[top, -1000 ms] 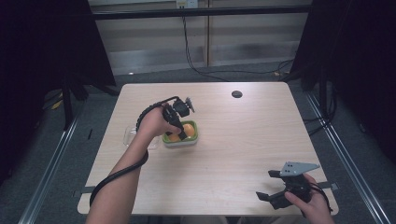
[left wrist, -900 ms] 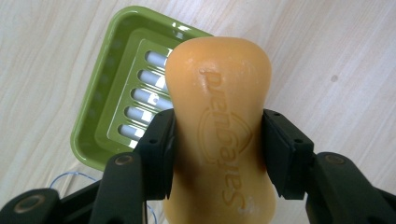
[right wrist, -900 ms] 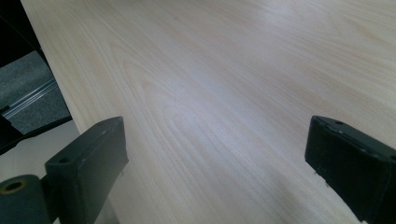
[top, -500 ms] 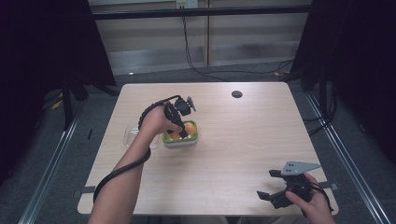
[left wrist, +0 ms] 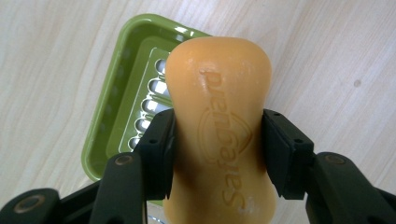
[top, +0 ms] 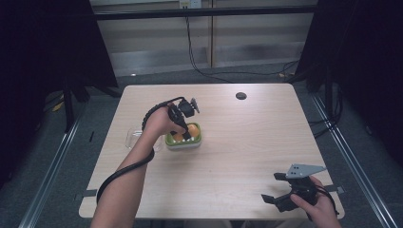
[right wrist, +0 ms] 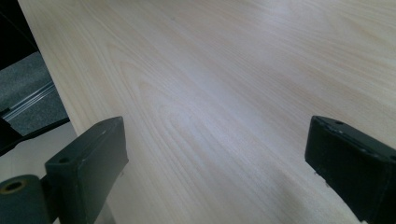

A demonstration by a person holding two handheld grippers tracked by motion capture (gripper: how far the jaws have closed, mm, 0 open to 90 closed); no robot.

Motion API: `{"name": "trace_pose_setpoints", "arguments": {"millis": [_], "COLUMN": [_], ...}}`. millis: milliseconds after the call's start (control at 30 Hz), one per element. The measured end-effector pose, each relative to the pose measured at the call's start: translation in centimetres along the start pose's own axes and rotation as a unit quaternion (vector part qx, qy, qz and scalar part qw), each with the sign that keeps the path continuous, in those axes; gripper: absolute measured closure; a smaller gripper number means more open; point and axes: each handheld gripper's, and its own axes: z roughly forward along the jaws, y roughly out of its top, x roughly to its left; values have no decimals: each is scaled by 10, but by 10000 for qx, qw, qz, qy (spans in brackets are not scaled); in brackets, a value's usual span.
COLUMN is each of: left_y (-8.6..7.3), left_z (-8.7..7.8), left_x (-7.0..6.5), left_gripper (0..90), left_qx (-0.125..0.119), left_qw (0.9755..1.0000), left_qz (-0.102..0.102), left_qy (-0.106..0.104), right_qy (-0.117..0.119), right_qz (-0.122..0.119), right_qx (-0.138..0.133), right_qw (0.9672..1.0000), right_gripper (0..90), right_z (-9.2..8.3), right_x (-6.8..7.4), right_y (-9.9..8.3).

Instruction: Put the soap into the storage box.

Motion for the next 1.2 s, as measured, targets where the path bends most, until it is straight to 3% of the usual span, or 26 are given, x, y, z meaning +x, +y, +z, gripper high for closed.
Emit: {"name": "trace_pose_setpoints", "arguments": {"millis": [600,667,700,900,933,1200], "left_y": [4,4,4,4,4,5], "left_z": [7,8,9,10,11,11], "left_x": [5,8,8,13,13,14], "left_gripper": [491,491,492,492,492,492], "left_qx": [-40,21,-41,50,40,33], "left_qw": [9999,10000,9999,9999,10000,10000], "left_qz": [-90,-7,-80,-31,-18,-48], "left_qy": [-54,-69,-56,-133,-33,-51], "right_qy": [10,0,-3,3,4,4], "right_qz": [23,34,50,23,24,13], "right_qx": [23,27,32,40,40,34], "right_qw": [10000,10000,10000,10000,10000,10000], "right_gripper": [53,53,53,53,53,53], "right_z": [1,1,1,2,2,3], "right_x": [-3,-3,-3,-4,-4,-3], "right_y": [-2,-2,-2,-2,-2,-2]}}
